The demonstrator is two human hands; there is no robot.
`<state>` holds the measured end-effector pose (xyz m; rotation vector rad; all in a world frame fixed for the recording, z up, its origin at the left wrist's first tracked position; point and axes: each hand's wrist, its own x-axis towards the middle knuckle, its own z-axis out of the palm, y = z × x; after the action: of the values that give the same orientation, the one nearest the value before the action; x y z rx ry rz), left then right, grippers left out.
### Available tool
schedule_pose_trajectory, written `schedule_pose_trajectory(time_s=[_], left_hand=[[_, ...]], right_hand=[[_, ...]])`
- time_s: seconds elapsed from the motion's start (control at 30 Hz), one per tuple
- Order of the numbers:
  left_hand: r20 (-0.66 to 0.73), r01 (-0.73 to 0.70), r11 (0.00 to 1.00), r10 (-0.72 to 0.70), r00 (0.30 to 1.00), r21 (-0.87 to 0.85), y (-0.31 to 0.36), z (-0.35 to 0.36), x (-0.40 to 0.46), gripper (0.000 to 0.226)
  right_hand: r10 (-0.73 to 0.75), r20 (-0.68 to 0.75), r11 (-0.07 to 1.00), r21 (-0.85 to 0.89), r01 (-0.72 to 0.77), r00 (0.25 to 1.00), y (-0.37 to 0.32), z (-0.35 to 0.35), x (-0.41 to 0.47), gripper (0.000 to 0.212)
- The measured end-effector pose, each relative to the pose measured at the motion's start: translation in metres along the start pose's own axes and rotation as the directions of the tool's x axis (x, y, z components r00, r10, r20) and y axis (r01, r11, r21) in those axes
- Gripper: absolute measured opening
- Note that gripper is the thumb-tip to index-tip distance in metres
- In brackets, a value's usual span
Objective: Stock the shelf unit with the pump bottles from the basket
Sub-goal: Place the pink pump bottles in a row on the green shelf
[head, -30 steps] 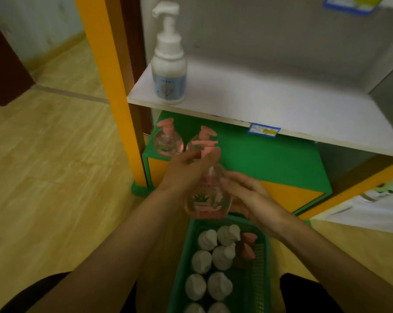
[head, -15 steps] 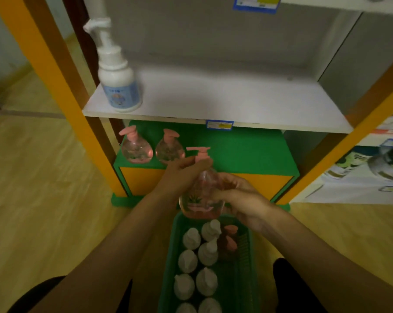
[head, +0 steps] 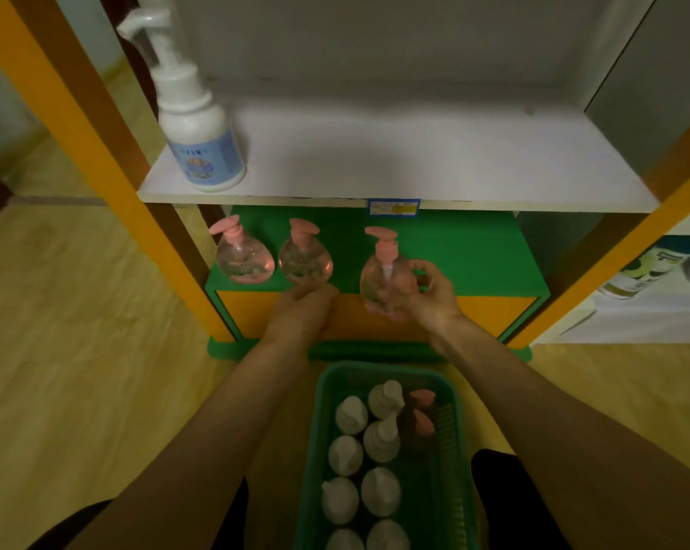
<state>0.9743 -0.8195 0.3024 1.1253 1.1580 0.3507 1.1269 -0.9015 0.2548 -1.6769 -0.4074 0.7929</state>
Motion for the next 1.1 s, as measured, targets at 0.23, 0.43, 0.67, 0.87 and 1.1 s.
schedule_pose_trajectory(time_s=[0.23,0.43,0.67,0.87,1.1], left_hand=[[0.006,0.012,0.998,-0.012,1.0,-0.054,0.001,-0.01,0.005,0.006],[0.023,0.011,0.996,-0.009,1.0,-0.089,0.002,-0.011,0.009,0.007],[0.031,0.035,0.994,-0.032,0.999,-0.101,0.004,-0.012,0.012,0.002],[0.027,0.022,0.994,-0.019,0.999,-0.107,0.003,-0.017,0.011,0.005],[0.011,0.022,0.999,-0.022,1.0,-0.046,-0.003,-0.023,0.006,0.005]], right_hand=[[-0.03,-0.086,0.989,0.14,0.042,0.996,0.007,0.026,0.029,0.033],[-0.12,-0.065,0.992,0.023,0.121,0.991,0.014,0.03,0.043,0.046],[-0.195,-0.114,0.96,-0.227,0.165,0.974,0.029,0.043,0.06,0.049],[-0.215,-0.117,0.889,-0.434,0.145,0.97,0.03,0.048,0.071,0.06],[-0.178,-0.106,0.893,-0.435,0.116,0.978,0.022,0.036,0.069,0.074]])
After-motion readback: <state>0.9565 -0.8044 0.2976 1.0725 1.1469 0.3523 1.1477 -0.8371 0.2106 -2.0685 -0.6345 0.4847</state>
